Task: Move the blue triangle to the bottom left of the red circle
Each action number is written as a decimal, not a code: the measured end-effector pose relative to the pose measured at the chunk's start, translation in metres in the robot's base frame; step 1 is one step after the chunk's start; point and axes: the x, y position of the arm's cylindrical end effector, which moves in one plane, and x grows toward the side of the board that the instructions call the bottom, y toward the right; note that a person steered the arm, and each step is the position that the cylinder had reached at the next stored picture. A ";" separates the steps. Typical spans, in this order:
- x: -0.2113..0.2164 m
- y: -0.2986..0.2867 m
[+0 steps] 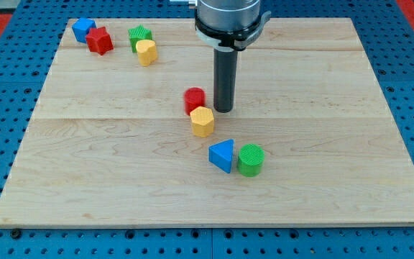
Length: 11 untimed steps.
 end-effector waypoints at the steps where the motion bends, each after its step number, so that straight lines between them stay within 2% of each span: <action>1: 0.049 0.112; 2: 0.142 0.120; 3: 0.135 0.033; 4: 0.084 -0.045; 6: 0.042 -0.079; 8: 0.128 -0.049; 9: 0.115 -0.102; 10: 0.043 -0.087; 11: 0.023 -0.071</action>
